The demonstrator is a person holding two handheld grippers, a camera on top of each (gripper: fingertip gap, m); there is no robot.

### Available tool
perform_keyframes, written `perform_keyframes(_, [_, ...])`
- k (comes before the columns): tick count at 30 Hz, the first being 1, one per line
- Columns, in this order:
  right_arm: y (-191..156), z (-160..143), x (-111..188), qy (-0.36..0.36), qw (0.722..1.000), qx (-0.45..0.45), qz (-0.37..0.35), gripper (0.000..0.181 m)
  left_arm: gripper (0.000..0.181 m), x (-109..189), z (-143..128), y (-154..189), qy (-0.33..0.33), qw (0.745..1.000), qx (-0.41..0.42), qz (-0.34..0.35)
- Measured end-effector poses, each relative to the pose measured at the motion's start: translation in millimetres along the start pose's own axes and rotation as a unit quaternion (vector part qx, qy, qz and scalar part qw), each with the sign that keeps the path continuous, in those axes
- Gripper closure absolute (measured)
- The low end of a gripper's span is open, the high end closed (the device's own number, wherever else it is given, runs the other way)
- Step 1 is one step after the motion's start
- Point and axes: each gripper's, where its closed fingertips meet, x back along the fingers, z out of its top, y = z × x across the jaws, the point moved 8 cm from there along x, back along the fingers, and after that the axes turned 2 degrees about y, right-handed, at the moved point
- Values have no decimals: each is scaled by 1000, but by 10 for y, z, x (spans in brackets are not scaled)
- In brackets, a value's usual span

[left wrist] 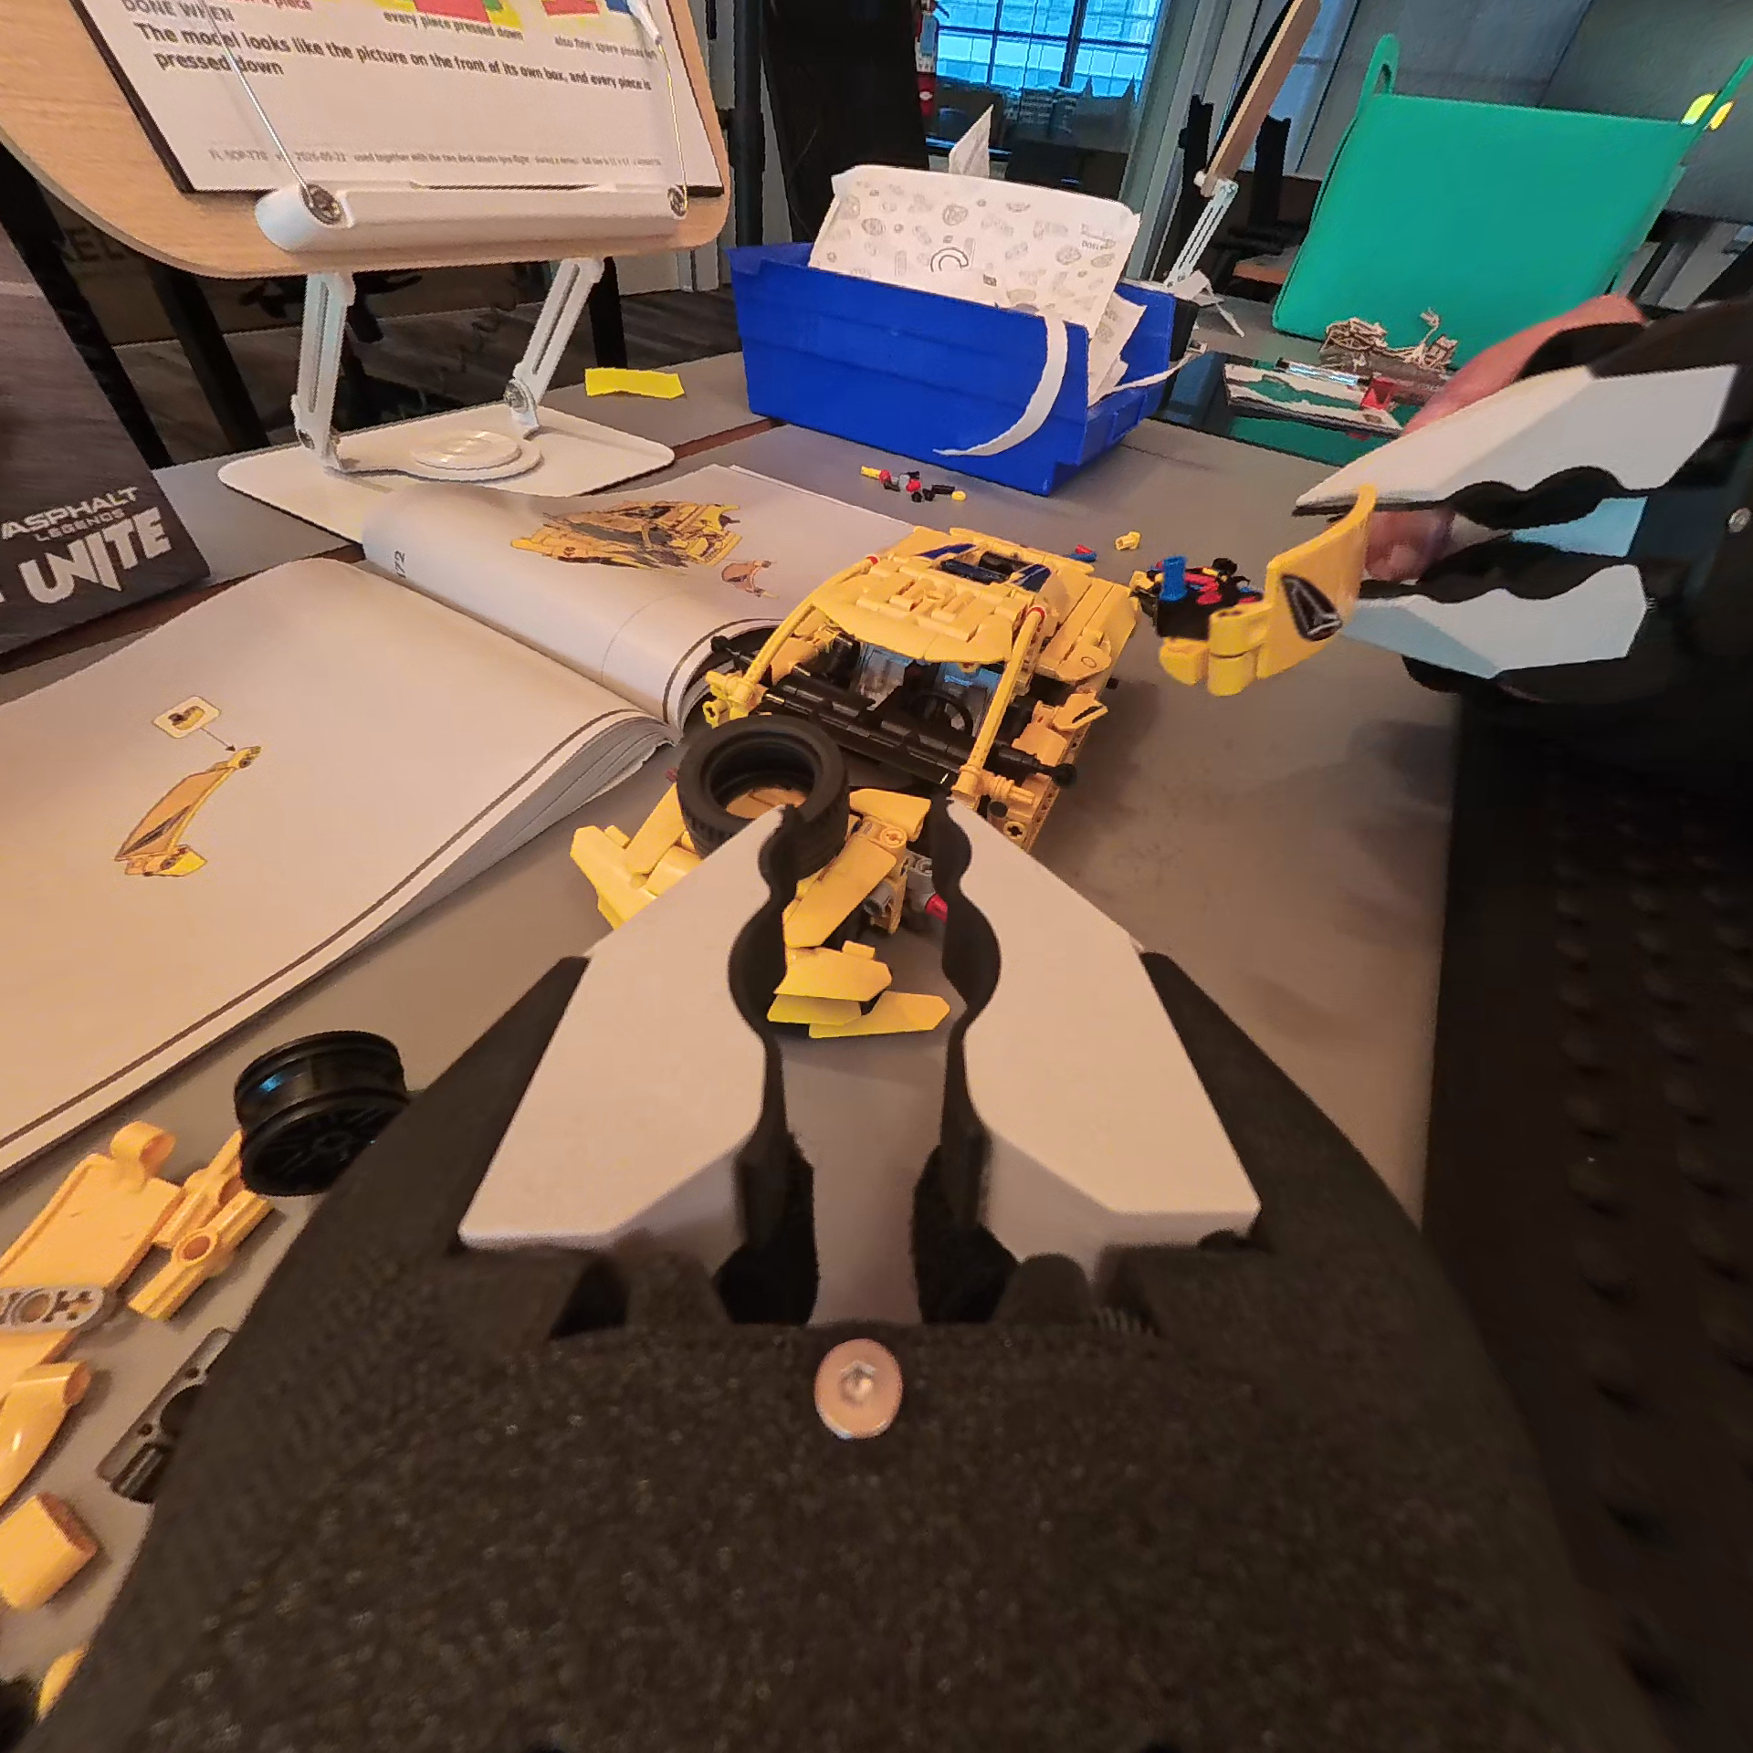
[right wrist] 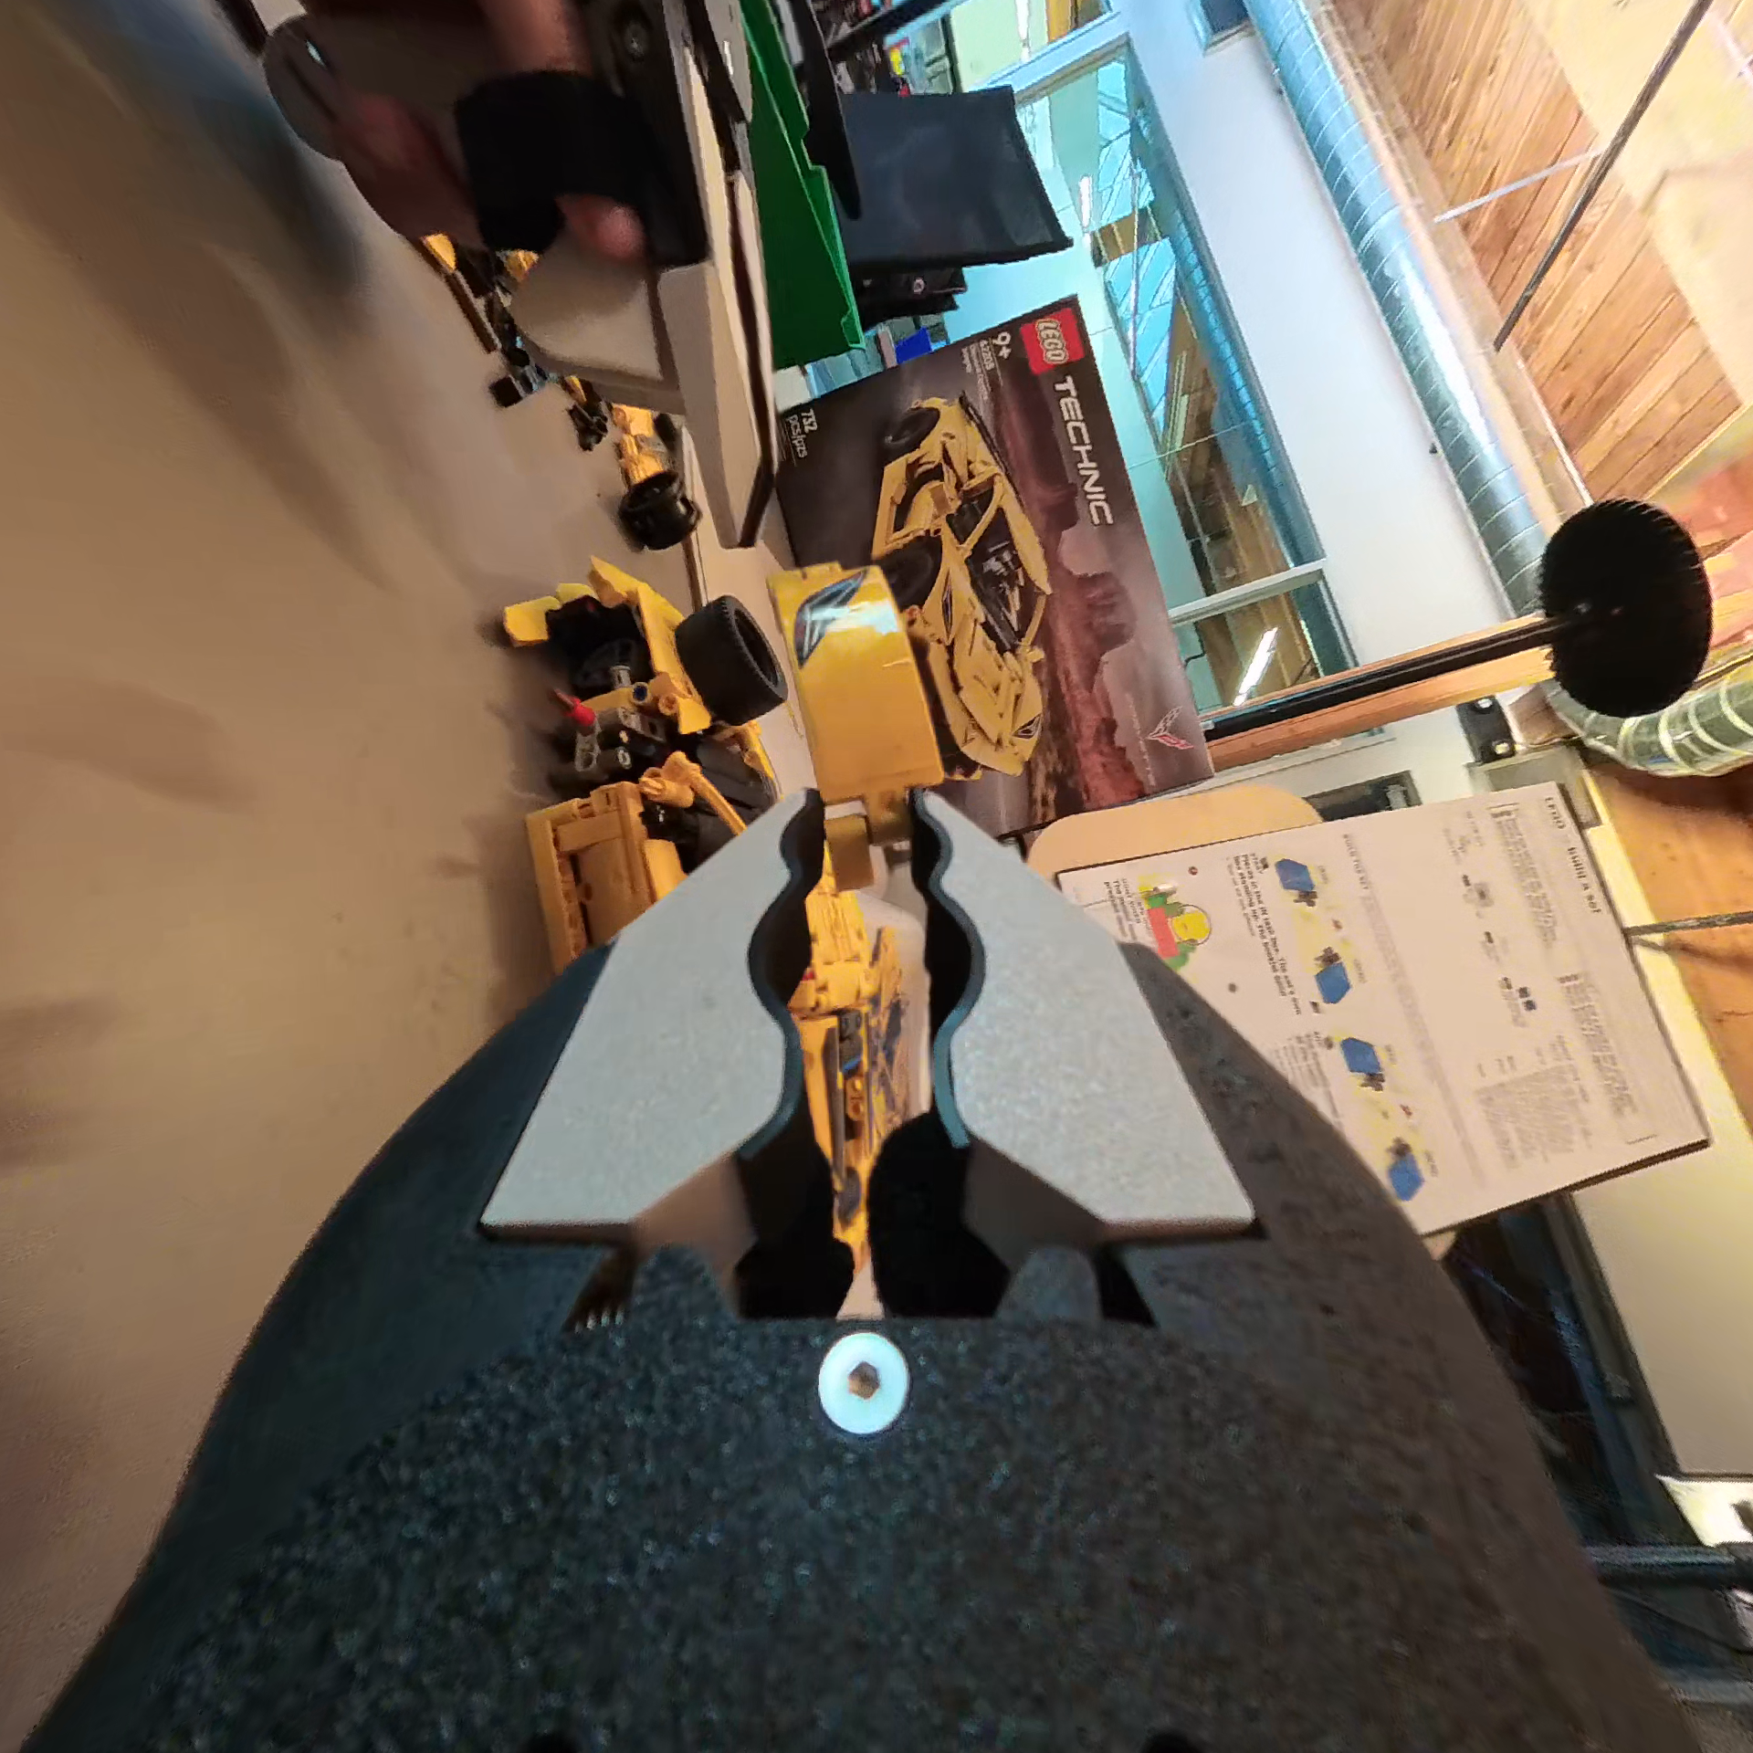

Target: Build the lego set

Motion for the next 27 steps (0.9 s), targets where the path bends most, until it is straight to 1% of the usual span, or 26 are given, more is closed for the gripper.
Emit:
perform_keyframes(3, [23, -32, 3, 12, 998, -54, 16, 165, 154, -1, -1, 4, 0, 1000, -2, 0])
perform_keyframes(5, [33, -67, -3, 28, 991, -120, 43, 166, 154, 2, 1, 4, 0, 1000, -2, 0])
perform_keyframes(6, [27, -91, -15, 36, 983, -164, 69, 165, 154, 6, 4, 1, 2, 1000, -1, 0])
perform_keyframes(7, [6, -121, -37, 39, 971, -214, 101, 165, 154, 20, 8, -7, 4, 1000, -8, -1])
perform_keyframes(9, [-77, -197, -107, 29, 937, -306, 168, 165, 154, 102, 9, -93, 10, 999, -46, 15])
perform_keyframes(10, [-120, -221, -141, 17, 922, -335, 196, 165, 154, 157, 1, -132, 6, 999, -51, 11])
perform_keyframes(11, [-160, -237, -172, 7, 911, -351, 215, 165, 154, 206, -14, -146, -4, 999, -45, -10])
perform_keyframes(13, [-206, -203, -213, 5, 901, -364, 236, 165, 154, 282, -43, -146, -16, 998, -25, -50])
perform_keyframes(15, [-234, -117, -246, 23, 896, -368, 248, 165, 153, 301, -2, -97, 3, 998, -23, -60])
perform_keyframes(17, [-269, -62, -292, 11, 892, -375, 252, 165, 153, 277, 93, 27, 39, 995, -48, -76])
perform_keyframes(19, [-312, -11, -324, 3, 888, -379, 260, 165, 153, 241, 122, 149, 45, 991, -77, -97])
perform_keyframes(22, [-359, -18, -371, -26, 902, -351, 249, 165, 152, 193, 46, 274, -3, 986, -97, -134])
perform_keyframes(23, [-390, -26, -388, -33, 903, -345, 256, 165, 150, 180, 23, 305, -18, 984, -99, -146])
perform_keyframes(27, [-486, -62, -455, -64, 889, -350, 290, 165, 144, 100, -66, 438, -87, 971, -122, -187])
